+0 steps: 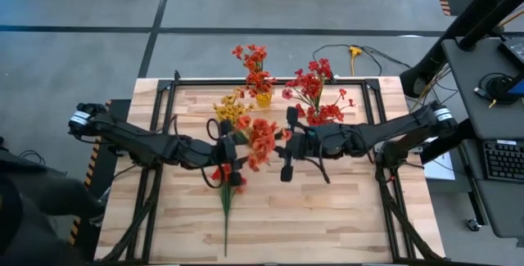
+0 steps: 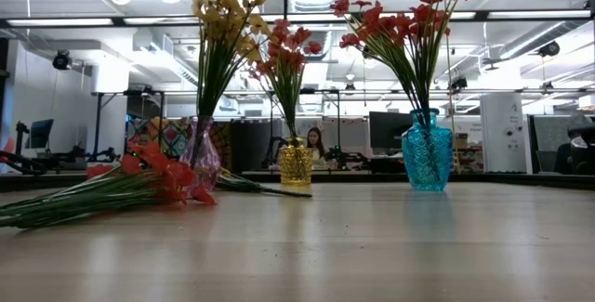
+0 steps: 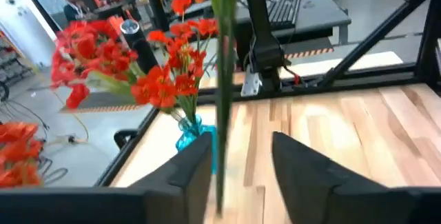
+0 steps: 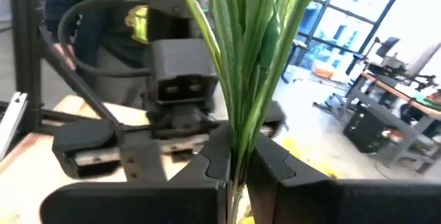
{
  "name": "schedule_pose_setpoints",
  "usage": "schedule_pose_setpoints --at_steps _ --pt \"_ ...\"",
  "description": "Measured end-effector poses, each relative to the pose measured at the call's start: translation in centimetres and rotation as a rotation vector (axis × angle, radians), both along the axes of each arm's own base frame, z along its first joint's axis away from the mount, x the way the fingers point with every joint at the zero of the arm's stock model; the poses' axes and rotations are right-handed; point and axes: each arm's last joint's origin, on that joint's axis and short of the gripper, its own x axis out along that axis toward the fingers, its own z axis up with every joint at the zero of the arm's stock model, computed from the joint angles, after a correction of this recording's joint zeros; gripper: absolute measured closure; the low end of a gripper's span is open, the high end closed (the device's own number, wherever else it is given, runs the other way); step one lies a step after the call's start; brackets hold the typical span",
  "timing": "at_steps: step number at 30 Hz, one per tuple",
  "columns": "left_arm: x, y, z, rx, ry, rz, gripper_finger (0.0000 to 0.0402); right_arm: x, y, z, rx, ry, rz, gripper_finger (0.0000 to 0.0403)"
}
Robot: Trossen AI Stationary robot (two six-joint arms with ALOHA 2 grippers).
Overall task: Sort flowers into vase by color
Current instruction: Put the orange flower into the yellow vase
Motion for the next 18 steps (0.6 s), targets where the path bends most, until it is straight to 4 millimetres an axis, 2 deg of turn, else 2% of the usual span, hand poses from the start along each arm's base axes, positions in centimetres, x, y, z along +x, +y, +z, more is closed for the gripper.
schedule_pose_setpoints --at_steps 5,9,13,18 --pt "-2.2 -0.1 0.8 -0.029 0.045 -0.019 0.0215 -0.1 -2.1 2.3 -0.017 0.003 -0.080 0.0384" --pt "-4.0 -0.5 2.0 -0.048 0.028 -0.055 0.0201 0.0 -4.7 3.6 -0.032 -0.013 -0.125 0.0384" --pt "-5.5 -1.3 2.4 -0.041 0.043 -0.108 0.0202 0.2 -7.5 3.2 -0.013 -0.005 -0.118 0.0385" --pt "-6.6 -2.2 2.7 -0.033 0.046 -0.146 0.0208 0.4 -11.0 2.7 -0.036 -0.002 -0.218 0.0385"
